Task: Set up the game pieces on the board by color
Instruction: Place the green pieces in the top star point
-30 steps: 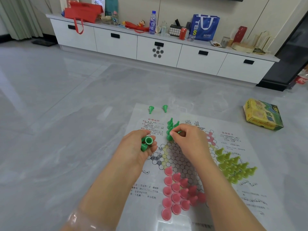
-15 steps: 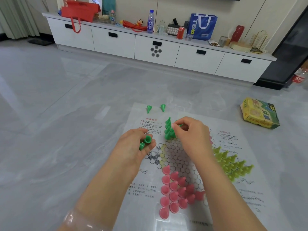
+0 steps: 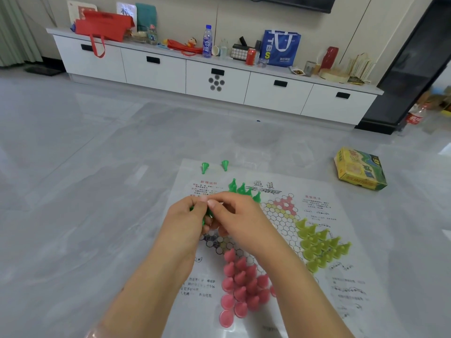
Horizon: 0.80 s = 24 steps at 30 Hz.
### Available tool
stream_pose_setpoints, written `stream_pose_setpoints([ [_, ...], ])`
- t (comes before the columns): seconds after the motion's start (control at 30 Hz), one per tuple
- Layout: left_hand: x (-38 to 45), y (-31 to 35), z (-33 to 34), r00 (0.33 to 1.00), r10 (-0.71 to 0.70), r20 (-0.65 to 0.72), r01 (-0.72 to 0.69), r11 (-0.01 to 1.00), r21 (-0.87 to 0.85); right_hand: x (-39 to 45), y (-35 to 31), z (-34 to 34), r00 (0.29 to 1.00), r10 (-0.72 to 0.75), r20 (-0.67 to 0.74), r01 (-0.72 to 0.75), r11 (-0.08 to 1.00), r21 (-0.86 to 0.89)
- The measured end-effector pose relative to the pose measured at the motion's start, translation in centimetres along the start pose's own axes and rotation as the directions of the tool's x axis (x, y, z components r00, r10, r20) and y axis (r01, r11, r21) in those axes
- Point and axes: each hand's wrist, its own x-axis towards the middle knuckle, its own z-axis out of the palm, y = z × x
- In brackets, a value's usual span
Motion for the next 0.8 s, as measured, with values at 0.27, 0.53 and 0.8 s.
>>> stream_pose_setpoints([
  [0.27, -0.1, 0.4, 0.3, 0.999, -0.023, -0.049, 0.017, 0.994, -0.105, -0.5, -0.6, -1.1, 0.996, 0.025, -0.087, -0.020, 0.998, 0.062],
  [0.53, -0.1, 0.7, 0.2, 0.986, -0.126, -0.111, 0.107, 0.981, -0.162, -0.5, 1.2, -5.5, 0.875, 0.256, -0.411, -0.079, 0.913, 0.400],
  [0.8, -0.1, 0.9, 0.3, 0.986, -0.143, -0.085, 0.128, 0.978, -0.163, 0.5, 2.9, -5.7, 0.829, 0.346, -0.438, -0.142, 0.889, 0.435],
])
